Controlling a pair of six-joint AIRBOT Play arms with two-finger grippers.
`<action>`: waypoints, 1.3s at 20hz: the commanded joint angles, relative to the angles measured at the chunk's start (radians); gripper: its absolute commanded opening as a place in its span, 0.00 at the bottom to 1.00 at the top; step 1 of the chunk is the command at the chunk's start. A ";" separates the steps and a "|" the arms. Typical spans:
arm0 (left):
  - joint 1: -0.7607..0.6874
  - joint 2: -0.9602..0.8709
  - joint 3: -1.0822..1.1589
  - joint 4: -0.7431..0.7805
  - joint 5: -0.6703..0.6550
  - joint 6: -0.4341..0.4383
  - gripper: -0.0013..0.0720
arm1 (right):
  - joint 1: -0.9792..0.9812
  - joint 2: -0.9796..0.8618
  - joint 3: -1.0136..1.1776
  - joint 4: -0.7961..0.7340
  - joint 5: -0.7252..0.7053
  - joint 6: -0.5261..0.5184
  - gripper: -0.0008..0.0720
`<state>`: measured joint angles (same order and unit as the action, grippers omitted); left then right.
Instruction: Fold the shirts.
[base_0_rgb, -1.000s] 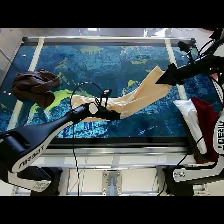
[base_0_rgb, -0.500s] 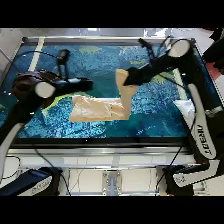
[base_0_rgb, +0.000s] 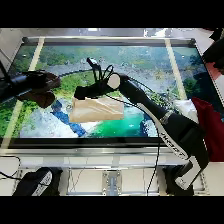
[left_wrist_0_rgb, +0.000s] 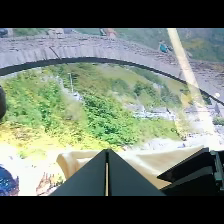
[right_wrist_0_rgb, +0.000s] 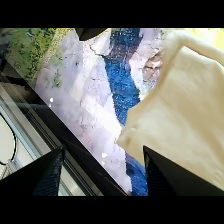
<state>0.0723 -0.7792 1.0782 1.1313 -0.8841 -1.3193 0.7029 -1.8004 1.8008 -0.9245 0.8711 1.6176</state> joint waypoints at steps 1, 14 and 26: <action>0.032 0.024 -0.003 0.044 -0.030 0.000 0.04 | -0.027 -0.001 0.001 -0.098 0.097 0.013 0.76; 0.031 -0.071 -0.063 0.047 -0.030 0.000 0.04 | -0.518 -0.010 -0.119 -0.187 0.457 -0.060 0.76; 0.031 -0.097 -0.065 0.042 -0.030 -0.011 0.04 | -0.459 -0.268 -0.124 0.196 0.483 -0.222 0.76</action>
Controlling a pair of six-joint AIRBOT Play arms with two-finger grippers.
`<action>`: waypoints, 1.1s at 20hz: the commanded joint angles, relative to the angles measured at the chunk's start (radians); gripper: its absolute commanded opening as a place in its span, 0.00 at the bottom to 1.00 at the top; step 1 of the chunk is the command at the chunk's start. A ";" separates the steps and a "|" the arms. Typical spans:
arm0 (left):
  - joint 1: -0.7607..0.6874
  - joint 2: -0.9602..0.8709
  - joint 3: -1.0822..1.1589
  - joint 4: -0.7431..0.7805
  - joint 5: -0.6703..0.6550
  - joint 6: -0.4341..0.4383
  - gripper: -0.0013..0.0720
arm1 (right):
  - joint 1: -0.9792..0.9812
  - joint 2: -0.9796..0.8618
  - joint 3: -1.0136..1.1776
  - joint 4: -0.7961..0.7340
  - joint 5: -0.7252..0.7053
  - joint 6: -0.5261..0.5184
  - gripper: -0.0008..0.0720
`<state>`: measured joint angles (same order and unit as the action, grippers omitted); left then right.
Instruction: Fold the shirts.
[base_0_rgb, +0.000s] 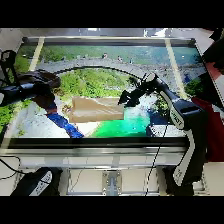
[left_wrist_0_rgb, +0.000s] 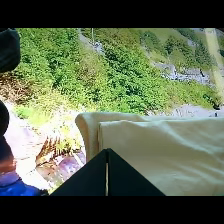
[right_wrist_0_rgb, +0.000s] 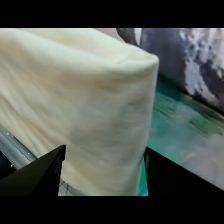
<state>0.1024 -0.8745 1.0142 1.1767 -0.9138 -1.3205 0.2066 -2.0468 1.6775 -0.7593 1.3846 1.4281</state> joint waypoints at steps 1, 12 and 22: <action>0.001 -0.001 -0.001 -0.003 0.000 -0.022 0.04 | 0.060 -0.022 -0.001 0.029 -0.044 -0.036 0.76; 0.001 -0.001 -0.001 -0.002 -0.049 -0.033 0.04 | 0.034 0.043 0.218 -0.001 0.111 -0.035 0.03; 0.001 -0.001 -0.001 0.002 -0.049 -0.033 0.04 | -0.570 0.449 0.368 -0.360 0.444 0.072 0.03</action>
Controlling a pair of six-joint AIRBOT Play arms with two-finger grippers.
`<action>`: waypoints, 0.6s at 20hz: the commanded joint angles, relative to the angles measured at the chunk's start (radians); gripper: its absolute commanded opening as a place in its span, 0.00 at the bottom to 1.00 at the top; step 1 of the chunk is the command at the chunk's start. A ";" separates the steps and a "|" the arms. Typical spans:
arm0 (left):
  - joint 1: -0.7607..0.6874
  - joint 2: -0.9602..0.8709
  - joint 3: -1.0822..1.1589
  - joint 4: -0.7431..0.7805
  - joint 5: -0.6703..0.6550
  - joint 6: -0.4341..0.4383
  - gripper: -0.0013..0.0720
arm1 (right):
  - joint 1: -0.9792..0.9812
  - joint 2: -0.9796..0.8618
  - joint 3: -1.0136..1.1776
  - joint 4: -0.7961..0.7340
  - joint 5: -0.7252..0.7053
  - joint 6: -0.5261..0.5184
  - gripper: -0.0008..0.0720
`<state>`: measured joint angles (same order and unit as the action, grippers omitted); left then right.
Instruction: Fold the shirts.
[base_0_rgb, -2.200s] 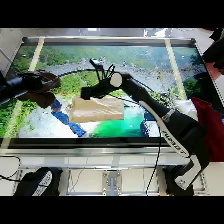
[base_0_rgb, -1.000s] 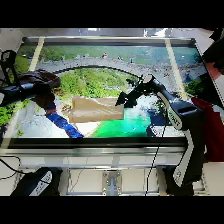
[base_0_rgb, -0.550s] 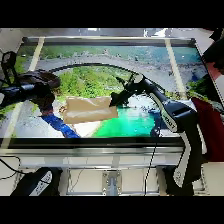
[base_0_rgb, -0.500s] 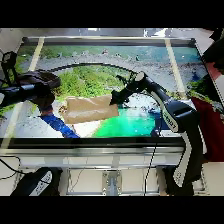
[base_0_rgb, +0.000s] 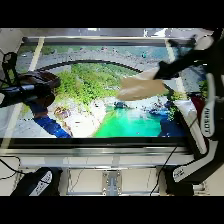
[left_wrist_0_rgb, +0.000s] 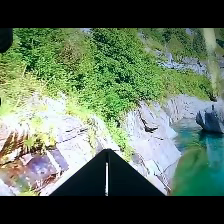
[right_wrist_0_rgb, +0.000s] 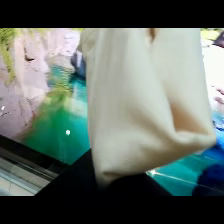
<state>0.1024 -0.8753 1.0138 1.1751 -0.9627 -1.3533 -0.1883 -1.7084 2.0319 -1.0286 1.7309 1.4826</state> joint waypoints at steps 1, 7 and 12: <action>0.001 0.000 0.000 0.003 0.000 0.000 0.04 | -0.254 0.153 0.013 -0.106 0.106 0.017 0.03; 0.001 0.000 0.000 0.003 0.000 0.000 0.04 | -0.687 0.384 -0.127 -0.166 0.107 -0.037 0.03; 0.001 0.000 0.000 0.003 0.000 0.000 0.04 | -0.849 0.514 -0.565 -0.272 0.103 -0.038 0.03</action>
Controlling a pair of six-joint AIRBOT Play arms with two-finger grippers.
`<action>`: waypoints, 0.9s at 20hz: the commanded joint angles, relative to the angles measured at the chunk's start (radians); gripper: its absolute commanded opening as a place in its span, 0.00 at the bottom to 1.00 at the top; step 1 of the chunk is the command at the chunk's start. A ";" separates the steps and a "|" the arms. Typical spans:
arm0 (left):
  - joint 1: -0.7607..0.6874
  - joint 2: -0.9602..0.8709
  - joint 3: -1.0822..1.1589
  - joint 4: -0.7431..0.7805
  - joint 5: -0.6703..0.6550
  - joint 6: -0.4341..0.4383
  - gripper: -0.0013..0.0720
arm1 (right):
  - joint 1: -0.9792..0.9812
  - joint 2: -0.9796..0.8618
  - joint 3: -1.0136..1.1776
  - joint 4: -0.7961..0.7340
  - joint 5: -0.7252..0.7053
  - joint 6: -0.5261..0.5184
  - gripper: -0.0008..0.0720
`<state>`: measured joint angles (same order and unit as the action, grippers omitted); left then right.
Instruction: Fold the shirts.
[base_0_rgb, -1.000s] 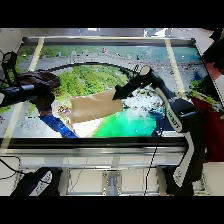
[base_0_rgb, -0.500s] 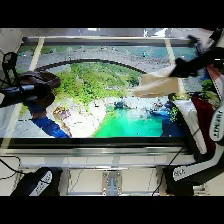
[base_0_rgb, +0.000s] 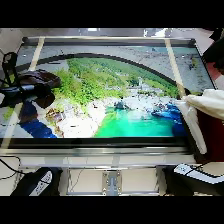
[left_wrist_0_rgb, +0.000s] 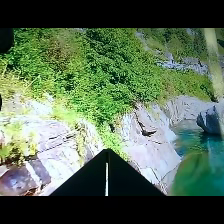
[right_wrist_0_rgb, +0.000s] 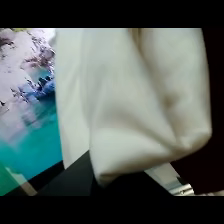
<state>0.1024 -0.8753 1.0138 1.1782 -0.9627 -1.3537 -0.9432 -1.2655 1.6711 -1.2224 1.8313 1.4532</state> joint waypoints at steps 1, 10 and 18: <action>0.001 0.000 0.000 0.000 0.000 0.000 0.04 | -0.108 0.081 -0.272 -0.136 0.001 -0.008 0.03; 0.001 -0.001 0.000 -0.001 0.000 0.000 0.04 | -0.140 0.123 0.054 -0.071 -0.043 0.032 0.71; 0.001 -0.001 0.000 0.000 -0.022 0.000 0.04 | 0.267 0.122 0.138 0.570 -0.097 -0.060 0.03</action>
<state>0.1024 -0.8753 1.0138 1.1774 -0.9783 -1.3537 -0.8478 -1.1423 1.7893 -0.7631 1.7500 1.4330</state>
